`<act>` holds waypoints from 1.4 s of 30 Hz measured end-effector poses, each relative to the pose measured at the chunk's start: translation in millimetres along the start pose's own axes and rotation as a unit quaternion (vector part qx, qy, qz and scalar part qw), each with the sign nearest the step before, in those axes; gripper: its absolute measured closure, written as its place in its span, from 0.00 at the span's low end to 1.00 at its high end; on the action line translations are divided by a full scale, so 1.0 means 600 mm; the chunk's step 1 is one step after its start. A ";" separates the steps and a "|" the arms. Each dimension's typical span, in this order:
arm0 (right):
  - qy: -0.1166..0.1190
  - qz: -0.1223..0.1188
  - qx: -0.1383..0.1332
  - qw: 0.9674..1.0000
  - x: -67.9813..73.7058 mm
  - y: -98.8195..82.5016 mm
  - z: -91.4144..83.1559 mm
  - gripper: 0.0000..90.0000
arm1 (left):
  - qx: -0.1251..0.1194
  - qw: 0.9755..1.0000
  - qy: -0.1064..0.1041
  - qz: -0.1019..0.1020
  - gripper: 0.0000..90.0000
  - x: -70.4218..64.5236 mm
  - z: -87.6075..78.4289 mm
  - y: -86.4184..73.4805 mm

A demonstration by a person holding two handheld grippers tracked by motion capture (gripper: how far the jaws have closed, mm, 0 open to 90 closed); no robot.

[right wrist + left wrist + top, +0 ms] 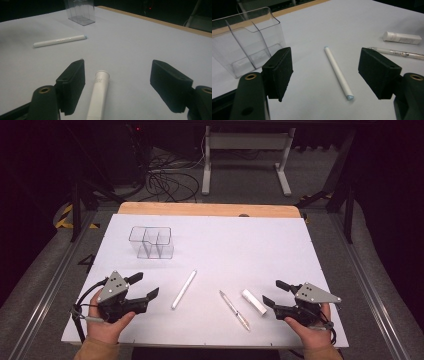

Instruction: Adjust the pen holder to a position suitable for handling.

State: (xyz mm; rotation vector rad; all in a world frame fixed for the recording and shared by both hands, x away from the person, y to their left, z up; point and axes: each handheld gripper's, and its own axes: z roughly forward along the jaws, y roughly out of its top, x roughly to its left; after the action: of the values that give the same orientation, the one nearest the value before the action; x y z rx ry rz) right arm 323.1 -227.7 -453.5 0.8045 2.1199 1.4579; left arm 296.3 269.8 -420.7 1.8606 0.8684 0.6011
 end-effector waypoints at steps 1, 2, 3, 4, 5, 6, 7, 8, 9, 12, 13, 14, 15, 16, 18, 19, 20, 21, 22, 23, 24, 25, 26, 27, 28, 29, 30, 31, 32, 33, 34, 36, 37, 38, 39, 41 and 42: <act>0.001 -0.001 0.000 1.000 0.000 0.000 0.000 0.32 | 0.000 1.000 0.001 0.003 0.31 0.003 0.001 0.003; 0.001 -0.001 0.001 1.000 0.000 0.000 0.000 0.32 | 0.000 1.000 0.001 0.000 0.31 0.005 0.001 0.005; 0.001 0.000 0.002 1.000 0.001 0.000 0.000 0.32 | -0.002 1.000 0.001 -0.002 0.31 0.007 0.002 0.007; 0.000 -0.001 0.003 1.000 0.001 0.000 0.000 0.32 | 0.000 1.000 0.000 0.000 0.31 0.009 0.002 0.009; -0.001 -0.001 0.002 1.000 0.000 0.000 0.000 0.32 | -0.003 1.000 0.002 -0.001 0.31 0.010 0.003 0.010; -0.001 -0.001 0.002 1.000 0.000 0.000 0.000 0.32 | -0.003 1.000 -0.001 -0.007 0.31 0.010 0.003 0.011; 0.001 0.001 0.001 1.000 0.000 -0.001 0.000 0.32 | -0.002 1.000 -0.001 -0.001 0.31 0.012 0.004 0.012; 0.001 0.001 0.001 1.000 0.000 -0.001 0.000 0.32 | 0.000 1.000 0.001 0.001 0.31 0.013 0.004 0.013; 0.000 0.001 0.001 1.000 0.000 -0.001 0.000 0.32 | -0.001 1.000 0.004 0.002 0.31 0.013 0.005 0.014; 0.001 0.001 0.002 1.000 0.001 -0.001 0.000 0.32 | 0.004 1.000 0.001 0.000 0.31 0.014 0.007 0.017; 0.001 -0.001 0.002 1.000 0.001 -0.001 0.000 0.32 | 0.004 1.000 0.005 0.005 0.32 0.017 0.007 0.018; 0.001 0.000 0.002 1.000 0.001 0.000 0.000 0.32 | 0.006 1.000 0.002 0.001 0.33 0.019 0.008 0.020; 0.001 0.000 0.002 1.000 0.001 0.000 0.000 0.32 | 0.010 1.000 0.001 -0.003 0.33 0.021 0.008 0.021; 0.001 0.000 0.001 1.000 0.001 -0.001 0.000 0.32 | 0.010 1.000 0.000 0.001 0.36 0.026 0.008 0.024; 0.001 0.000 0.002 1.000 0.001 -0.001 0.000 0.32 | 0.013 1.000 0.000 -0.001 0.36 0.036 0.009 0.030; 0.002 0.001 0.002 1.000 0.001 -0.001 0.000 0.32 | 0.015 1.000 -0.005 -0.001 0.38 0.041 0.009 0.034; 0.002 0.001 0.002 1.000 0.001 -0.001 0.000 0.32 | 0.017 1.000 -0.008 -0.005 0.38 0.045 0.009 0.037; 0.002 0.001 0.003 1.000 0.001 -0.001 0.000 0.32 | 0.016 1.000 -0.006 -0.003 0.38 0.051 0.010 0.041; 0.002 0.001 0.003 1.000 0.001 -0.001 0.000 0.32 | 0.018 1.000 -0.009 -0.010 0.38 0.055 0.011 0.044; 0.002 0.000 0.004 1.000 0.002 -0.001 0.000 0.32 | 0.018 1.000 -0.009 -0.012 0.38 0.060 0.013 0.047; 0.001 0.000 0.004 1.000 0.002 -0.001 0.000 0.32 | 0.021 1.000 -0.007 -0.015 0.38 0.063 0.014 0.049; 0.002 -0.001 0.003 1.000 0.001 -0.001 0.001 0.32 | 0.022 1.000 -0.006 -0.018 0.38 0.067 0.016 0.050; 0.002 -0.001 0.004 1.000 0.001 -0.001 0.001 0.32 | 0.024 1.000 -0.002 -0.014 0.38 0.071 0.019 0.052; 0.002 0.001 0.005 1.000 0.001 -0.001 0.001 0.32 | 0.026 1.000 0.002 -0.012 0.38 0.075 0.021 0.054; 0.002 0.001 0.005 1.000 0.001 -0.001 0.001 0.32 | 0.030 0.999 0.003 -0.014 0.38 0.078 0.024 0.055; 0.002 0.001 0.005 1.000 0.001 -0.001 0.001 0.32 | 0.030 0.999 0.007 -0.012 0.38 0.081 0.027 0.056; 0.002 0.001 0.005 1.000 0.001 -0.001 0.001 0.32 | 0.032 0.999 0.010 -0.017 0.38 0.082 0.031 0.057; 0.003 -0.001 0.004 1.000 0.001 -0.001 0.001 0.32 | 0.037 0.999 0.019 -0.001 0.38 0.087 0.033 0.059; 0.003 -0.001 0.004 1.000 0.001 -0.001 0.001 0.32 | 0.043 0.999 0.021 0.000 0.38 0.089 0.035 0.061; 0.002 0.000 0.004 1.000 0.002 -0.001 0.000 0.32 | 0.045 0.999 0.024 0.005 0.38 0.092 0.038 0.063; 0.002 0.001 0.004 1.000 0.002 -0.001 0.000 0.32 | 0.048 0.998 0.028 0.012 0.38 0.096 0.040 0.065; 0.002 0.001 0.005 1.000 0.001 -0.001 0.001 0.32 | 0.053 0.998 0.033 0.017 0.37 0.102 0.044 0.069; 0.004 0.000 0.003 1.000 0.001 -0.001 0.001 0.32 | 0.054 0.998 0.035 0.015 0.37 0.106 0.046 0.070; 0.004 0.000 0.003 1.000 0.001 -0.001 0.001 0.32 | 0.057 0.998 0.031 0.013 0.37 0.109 0.048 0.072; 0.004 0.001 0.005 1.000 0.001 -0.002 0.001 0.32 | 0.056 0.998 0.032 0.014 0.37 0.114 0.050 0.073; 0.004 0.001 0.005 1.000 0.002 -0.002 0.002 0.32 | 0.058 0.998 0.028 0.008 0.37 0.124 0.054 0.075; 0.004 0.001 0.004 1.000 0.001 -0.002 0.002 0.32 | 0.062 0.998 0.027 0.005 0.37 0.128 0.056 0.076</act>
State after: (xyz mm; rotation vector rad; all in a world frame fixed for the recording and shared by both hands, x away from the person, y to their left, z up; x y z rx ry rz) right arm 323.0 -226.7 -455.0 0.8059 2.1336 1.4564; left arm 382.3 298.0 -390.7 1.9690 0.9508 0.6183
